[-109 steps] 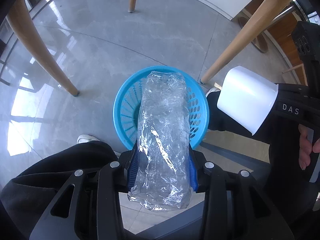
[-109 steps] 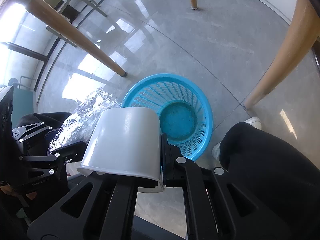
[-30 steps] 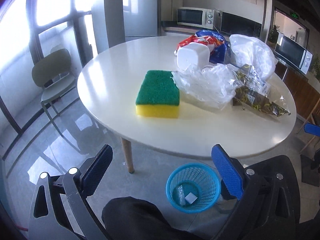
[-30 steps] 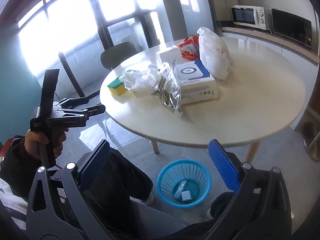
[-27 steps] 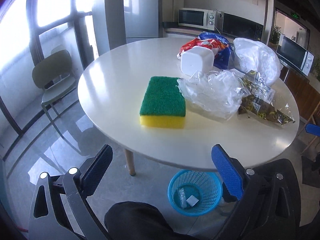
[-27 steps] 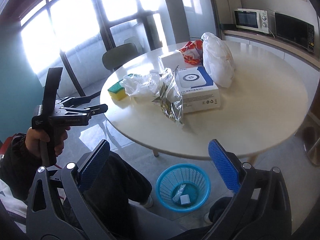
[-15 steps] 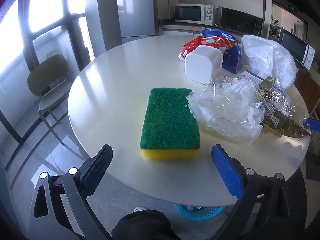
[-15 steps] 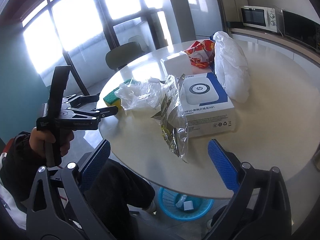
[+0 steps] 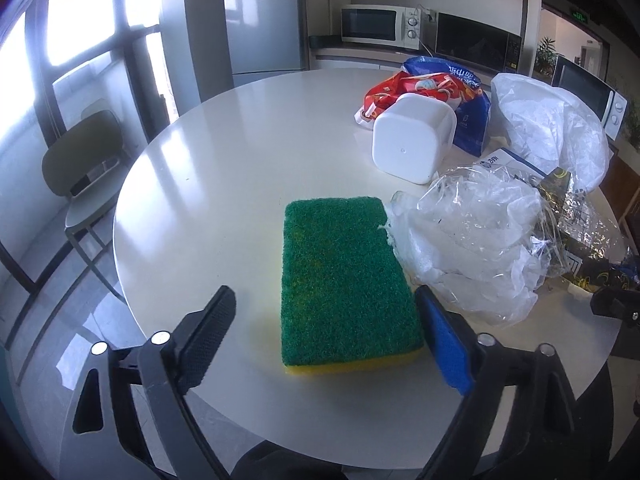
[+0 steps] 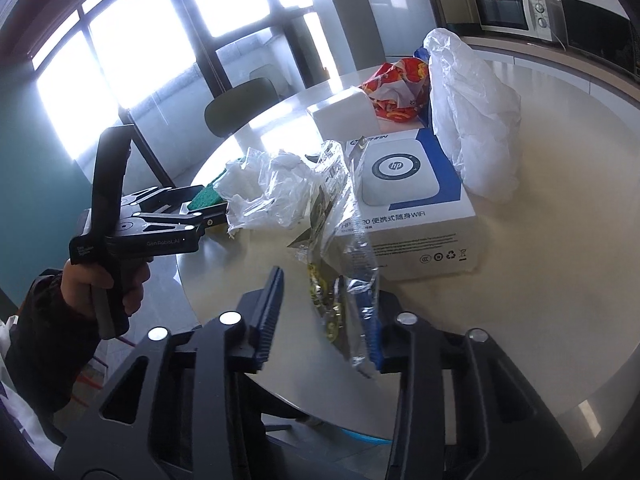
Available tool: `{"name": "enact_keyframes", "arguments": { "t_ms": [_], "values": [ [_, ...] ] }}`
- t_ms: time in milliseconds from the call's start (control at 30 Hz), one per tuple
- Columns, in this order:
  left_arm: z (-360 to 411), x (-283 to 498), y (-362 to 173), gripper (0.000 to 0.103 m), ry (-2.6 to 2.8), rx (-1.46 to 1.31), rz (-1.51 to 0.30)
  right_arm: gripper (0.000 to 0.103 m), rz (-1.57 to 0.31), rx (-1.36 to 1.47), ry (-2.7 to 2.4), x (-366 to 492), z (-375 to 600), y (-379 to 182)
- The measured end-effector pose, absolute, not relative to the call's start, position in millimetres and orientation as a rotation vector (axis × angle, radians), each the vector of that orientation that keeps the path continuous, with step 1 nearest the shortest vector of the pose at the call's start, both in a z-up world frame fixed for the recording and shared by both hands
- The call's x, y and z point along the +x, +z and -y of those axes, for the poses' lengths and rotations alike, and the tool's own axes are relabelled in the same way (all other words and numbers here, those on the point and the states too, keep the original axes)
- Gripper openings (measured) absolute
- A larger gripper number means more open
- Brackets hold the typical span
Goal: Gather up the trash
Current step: 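Grasp the green-and-yellow sponge with the left tool while the right tool grasps the snack wrapper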
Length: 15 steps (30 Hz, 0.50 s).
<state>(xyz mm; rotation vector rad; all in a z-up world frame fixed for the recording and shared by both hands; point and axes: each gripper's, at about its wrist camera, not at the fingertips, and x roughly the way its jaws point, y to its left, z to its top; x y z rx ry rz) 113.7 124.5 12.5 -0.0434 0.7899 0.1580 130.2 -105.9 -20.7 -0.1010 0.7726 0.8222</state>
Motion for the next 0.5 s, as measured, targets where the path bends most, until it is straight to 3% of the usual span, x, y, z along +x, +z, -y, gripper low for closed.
{"name": "enact_keyframes", "arguments": {
  "t_ms": [67,100,167,500],
  "values": [
    [-127,114,12,0.070,0.150,-0.063,-0.794,0.006,-0.773,-0.089,0.823,131,107,-21],
    [-127,115,12,0.068,0.151,-0.063,-0.792,0.005,-0.770,-0.087,0.817,131,108,-20],
    [-127,114,13,0.055,0.148,-0.054,-0.788,0.004,-0.758,-0.091,0.824,128,109,-20],
    [-131,108,17,0.054,0.153,-0.078,-0.775,0.002,-0.670,-0.073,0.825,122,119,2]
  ]
}}
